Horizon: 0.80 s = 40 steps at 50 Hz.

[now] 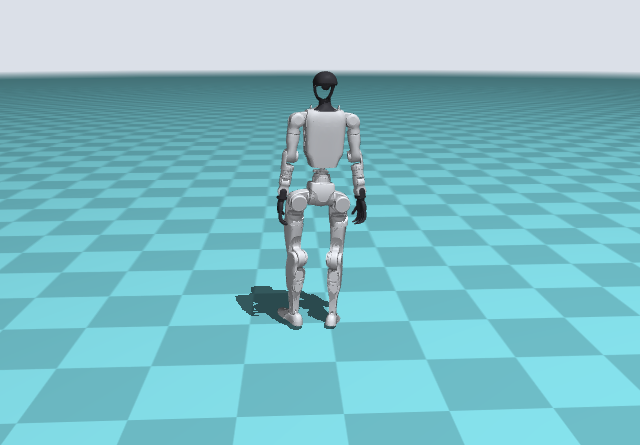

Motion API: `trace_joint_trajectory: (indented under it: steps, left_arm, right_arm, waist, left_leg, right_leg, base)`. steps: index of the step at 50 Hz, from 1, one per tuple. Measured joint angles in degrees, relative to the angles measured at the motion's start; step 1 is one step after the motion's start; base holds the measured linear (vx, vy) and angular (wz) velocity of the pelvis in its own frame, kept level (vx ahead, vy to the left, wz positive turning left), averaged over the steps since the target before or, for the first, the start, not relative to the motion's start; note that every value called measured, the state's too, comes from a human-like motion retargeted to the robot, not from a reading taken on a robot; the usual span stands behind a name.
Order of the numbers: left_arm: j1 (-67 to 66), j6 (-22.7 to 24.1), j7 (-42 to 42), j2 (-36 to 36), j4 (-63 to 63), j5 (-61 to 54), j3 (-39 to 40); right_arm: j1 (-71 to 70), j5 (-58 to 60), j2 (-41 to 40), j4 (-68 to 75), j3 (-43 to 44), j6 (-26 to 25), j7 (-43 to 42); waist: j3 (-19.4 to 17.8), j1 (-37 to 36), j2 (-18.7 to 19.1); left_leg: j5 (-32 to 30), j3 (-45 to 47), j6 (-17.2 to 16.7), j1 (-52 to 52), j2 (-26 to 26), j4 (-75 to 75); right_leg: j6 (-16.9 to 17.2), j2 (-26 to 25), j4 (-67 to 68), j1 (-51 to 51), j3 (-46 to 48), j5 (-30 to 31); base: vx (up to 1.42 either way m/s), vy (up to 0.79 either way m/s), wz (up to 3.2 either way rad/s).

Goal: Upper body actions

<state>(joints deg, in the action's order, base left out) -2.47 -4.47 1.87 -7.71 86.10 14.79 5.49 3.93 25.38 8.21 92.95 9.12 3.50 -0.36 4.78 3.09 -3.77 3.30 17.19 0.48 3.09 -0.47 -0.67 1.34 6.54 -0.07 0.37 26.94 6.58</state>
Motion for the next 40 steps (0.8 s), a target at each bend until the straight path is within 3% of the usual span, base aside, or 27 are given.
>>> trace_joint_trajectory:
  steps: [20,29,40]
  left_arm:
    - [-1.1,-0.2,0.4,0.0,-1.6,0.2,1.2]
    - [-2.7,0.4,0.4,0.9,-4.6,0.5,2.9]
    - [-6.1,-1.4,-0.3,0.0,-3.9,-0.2,8.3]
  right_arm:
    - [0.0,-0.9,0.7,0.0,-0.8,0.0,-0.6]
    - [1.4,-0.7,2.0,2.6,-0.4,-0.4,-1.2]
    - [2.5,0.0,3.1,4.5,0.1,-1.0,-2.5]
  waist:
    - [-0.6,-2.2,0.4]
    - [-0.8,-6.7,0.3]
    - [-0.4,-15.1,-1.5]
  left_leg:
    - [-0.6,-3.3,0.5,1.7,-1.5,0.7]
    - [-2.4,-11.4,0.8,5.3,-5.0,1.9]
    - [-7.6,-23.4,-1.8,11.7,-10.4,2.5]
  right_leg:
    - [0.5,0.9,-1.2,2.4,4.4,0.0]
    - [2.5,2.8,-1.2,6.3,12.3,-2.5]
    - [7.0,3.4,-0.8,11.0,26.5,-5.1]
  base:
    - [0.04,0.06,0.14]
    - [0.10,0.28,1.04]
    - [-0.07,0.30,1.68]
